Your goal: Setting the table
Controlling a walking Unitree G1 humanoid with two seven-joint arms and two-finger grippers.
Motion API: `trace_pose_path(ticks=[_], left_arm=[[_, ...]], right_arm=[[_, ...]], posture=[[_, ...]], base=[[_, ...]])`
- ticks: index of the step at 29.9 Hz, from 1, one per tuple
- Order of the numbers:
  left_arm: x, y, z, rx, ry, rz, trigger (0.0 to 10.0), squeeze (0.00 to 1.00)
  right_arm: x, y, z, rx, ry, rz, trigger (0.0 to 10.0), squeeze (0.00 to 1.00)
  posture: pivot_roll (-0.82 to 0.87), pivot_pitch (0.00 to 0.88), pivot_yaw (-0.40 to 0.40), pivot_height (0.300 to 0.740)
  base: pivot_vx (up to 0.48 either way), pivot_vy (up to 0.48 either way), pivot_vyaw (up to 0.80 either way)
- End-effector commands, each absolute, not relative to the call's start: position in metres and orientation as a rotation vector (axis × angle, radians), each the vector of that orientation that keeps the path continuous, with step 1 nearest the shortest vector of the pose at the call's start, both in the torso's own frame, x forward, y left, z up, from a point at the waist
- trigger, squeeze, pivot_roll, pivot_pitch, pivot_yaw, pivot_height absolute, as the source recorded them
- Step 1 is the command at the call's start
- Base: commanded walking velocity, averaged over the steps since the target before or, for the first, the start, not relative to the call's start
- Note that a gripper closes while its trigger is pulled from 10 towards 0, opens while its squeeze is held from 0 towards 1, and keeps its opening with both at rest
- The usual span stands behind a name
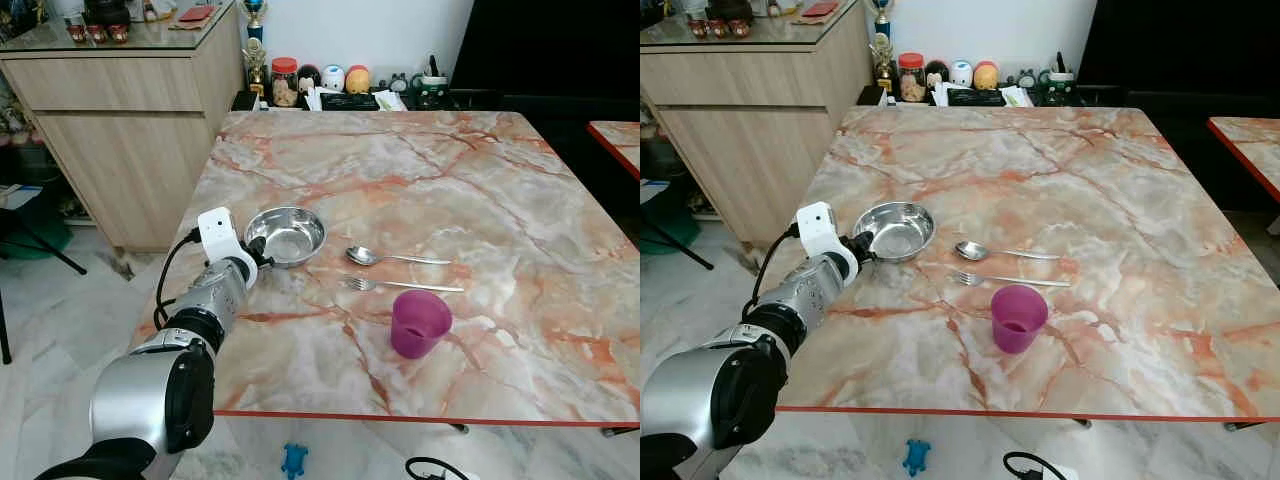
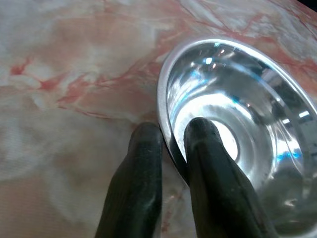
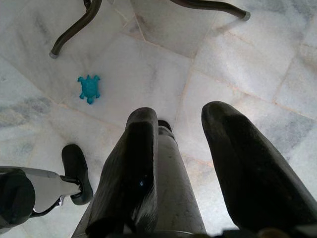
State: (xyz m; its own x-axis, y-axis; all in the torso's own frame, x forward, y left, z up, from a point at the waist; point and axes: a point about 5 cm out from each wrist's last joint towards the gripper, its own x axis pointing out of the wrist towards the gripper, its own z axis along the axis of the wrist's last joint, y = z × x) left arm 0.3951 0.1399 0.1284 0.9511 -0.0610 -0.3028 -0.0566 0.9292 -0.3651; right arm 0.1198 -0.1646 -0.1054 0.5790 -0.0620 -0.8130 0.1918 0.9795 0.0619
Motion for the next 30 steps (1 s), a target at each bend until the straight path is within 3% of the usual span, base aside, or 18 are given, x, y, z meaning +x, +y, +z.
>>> trace_pose_path(ticks=[1, 22, 27, 30], left_arm=[[0.393, 0.143, 0.124, -0.372, 0.338, 0.003, 0.0, 0.0], [0.391, 0.182, 0.132, -0.327, 0.295, -0.032, 0.0, 0.0], [0.377, 0.197, 0.119, -0.325, 0.354, -0.05, 0.0, 0.0], [0.351, 0.205, 0.108, -0.309, 0.427, -0.068, 0.0, 0.0]], right_arm=[[0.12, -0.166, -0.105, 0.152, 0.944, -0.153, 10.0, 0.0], [0.119, -0.164, -0.106, 0.149, 0.95, -0.141, 10.0, 0.0], [0.119, -0.164, -0.106, 0.147, 0.951, -0.138, 10.0, 0.0], [0.119, -0.165, -0.106, 0.139, 0.954, -0.128, 10.0, 0.0]], posture=[[0.09, 0.003, -0.017, 0.74], [0.11, 0.0, -0.015, 0.74], [0.12, 0.0, -0.02, 0.74], [0.13, 0.0, -0.024, 0.74]], base=[[0.0, 0.0, 0.0], [0.0, 0.0, 0.0], [0.0, 0.0, 0.0], [0.0, 0.0, 0.0]])
